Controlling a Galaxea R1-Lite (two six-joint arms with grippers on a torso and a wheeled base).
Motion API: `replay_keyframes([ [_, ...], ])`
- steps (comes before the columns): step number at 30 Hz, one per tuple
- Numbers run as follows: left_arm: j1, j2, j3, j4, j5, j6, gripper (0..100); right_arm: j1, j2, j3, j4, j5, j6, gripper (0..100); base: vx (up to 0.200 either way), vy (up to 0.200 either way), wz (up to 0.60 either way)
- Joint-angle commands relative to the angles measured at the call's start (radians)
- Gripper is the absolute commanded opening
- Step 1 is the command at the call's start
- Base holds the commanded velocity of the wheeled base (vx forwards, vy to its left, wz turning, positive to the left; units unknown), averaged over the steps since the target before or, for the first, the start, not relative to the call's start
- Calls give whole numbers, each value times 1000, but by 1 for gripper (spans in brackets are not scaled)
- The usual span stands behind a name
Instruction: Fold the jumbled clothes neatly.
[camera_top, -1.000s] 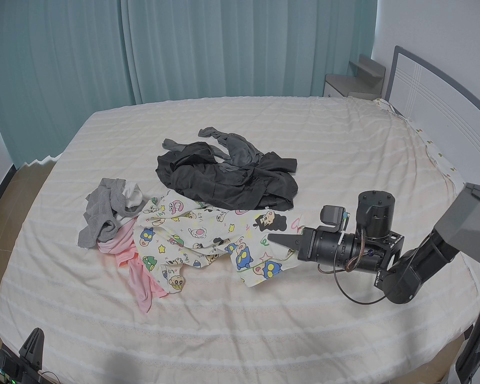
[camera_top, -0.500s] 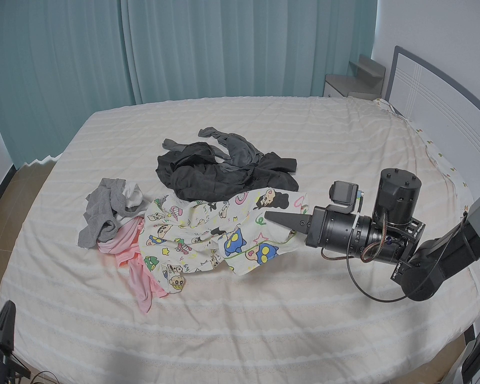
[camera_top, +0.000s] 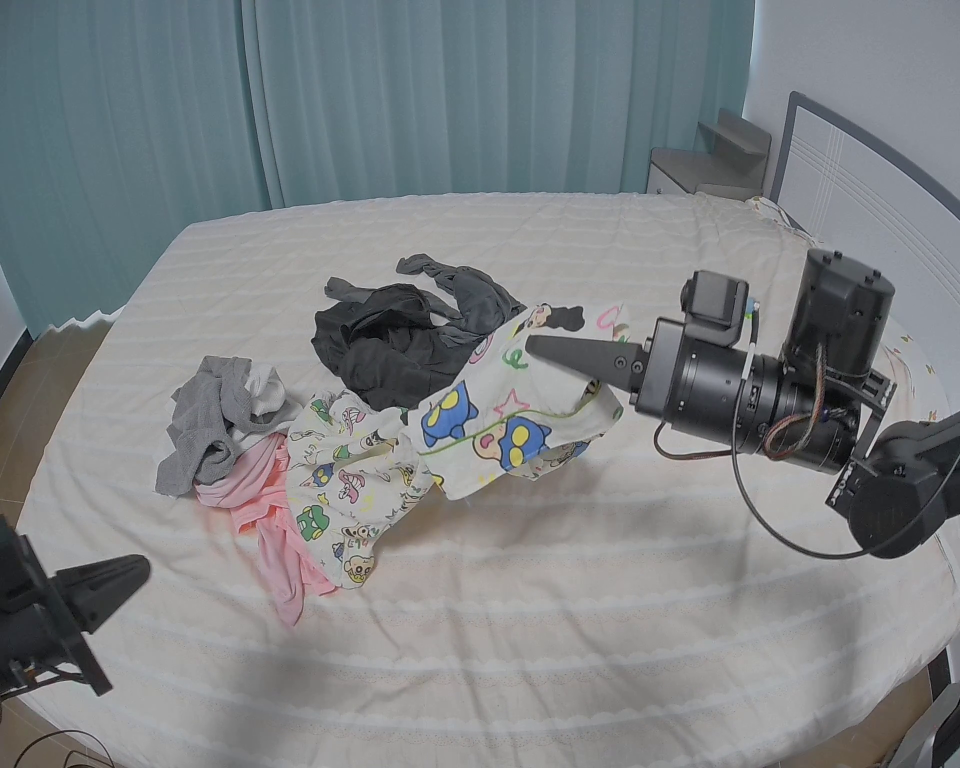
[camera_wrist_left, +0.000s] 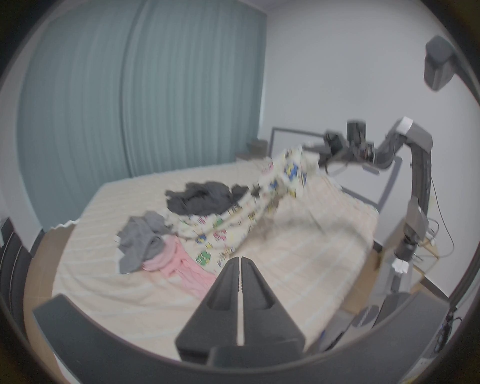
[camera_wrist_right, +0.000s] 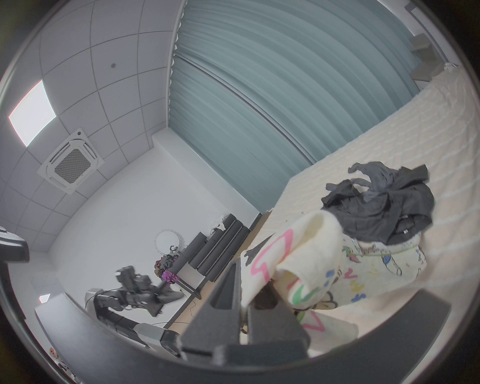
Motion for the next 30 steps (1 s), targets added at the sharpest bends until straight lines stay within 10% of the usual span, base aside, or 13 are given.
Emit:
replay_keyframes([
  [1,-139,439,-34,-65,-28,151,0,48,-93,-152,119,-1,2,0,0,0,0],
  [22,-375,876,-1,-522,-33,71,0,145,-128,-259,264,-33,2,0,0,0,0],
  [30,-516,964,-22,-729,119,-154,0,143,-127,-259,264,-50,2,0,0,0,0],
])
